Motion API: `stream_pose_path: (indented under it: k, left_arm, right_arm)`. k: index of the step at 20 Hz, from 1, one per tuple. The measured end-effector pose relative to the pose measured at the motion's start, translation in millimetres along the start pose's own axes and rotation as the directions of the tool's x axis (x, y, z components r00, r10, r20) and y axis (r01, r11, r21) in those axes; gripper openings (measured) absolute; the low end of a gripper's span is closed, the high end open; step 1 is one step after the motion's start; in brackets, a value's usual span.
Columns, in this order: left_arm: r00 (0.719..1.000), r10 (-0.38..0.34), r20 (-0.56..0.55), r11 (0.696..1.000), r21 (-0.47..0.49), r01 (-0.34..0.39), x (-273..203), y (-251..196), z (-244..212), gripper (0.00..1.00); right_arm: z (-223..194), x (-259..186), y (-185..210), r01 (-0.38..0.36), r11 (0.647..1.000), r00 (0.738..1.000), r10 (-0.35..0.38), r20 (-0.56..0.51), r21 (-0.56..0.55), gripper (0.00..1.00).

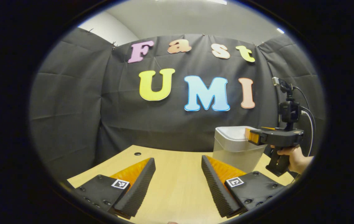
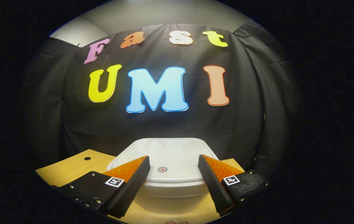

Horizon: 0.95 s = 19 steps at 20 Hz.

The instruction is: Press the lid of the desktop garbage bin to open it, pick up the crumpled paper on the desktop and throw it into the bin, then pick up the pop can on the desktop and drop it into the bin, and finally close the garbage bin lid.

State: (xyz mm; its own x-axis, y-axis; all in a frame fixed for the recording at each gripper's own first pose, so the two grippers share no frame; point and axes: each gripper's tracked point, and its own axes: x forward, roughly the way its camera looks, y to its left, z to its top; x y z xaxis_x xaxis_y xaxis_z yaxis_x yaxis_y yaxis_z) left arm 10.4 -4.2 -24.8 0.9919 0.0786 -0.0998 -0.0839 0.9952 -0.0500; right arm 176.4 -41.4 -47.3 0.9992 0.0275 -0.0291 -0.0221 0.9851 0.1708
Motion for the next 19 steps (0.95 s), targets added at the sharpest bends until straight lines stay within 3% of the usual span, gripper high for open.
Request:
stream_pose_path:
  k: [12,19]
  left_arm:
    - [0.996,-0.078,0.041,0.997,0.032,0.077,11,-19,15,0.97]
    - [0.990,-0.125,0.062,0.992,0.038,0.123,26,-16,18,0.99]
  right_arm:
    - [9,-108,41,-0.058,0.991,0.996,0.066,0.061,-0.122,0.99]
    - [17,-140,61,-0.023,0.994,0.994,0.034,0.107,-0.104,0.99]
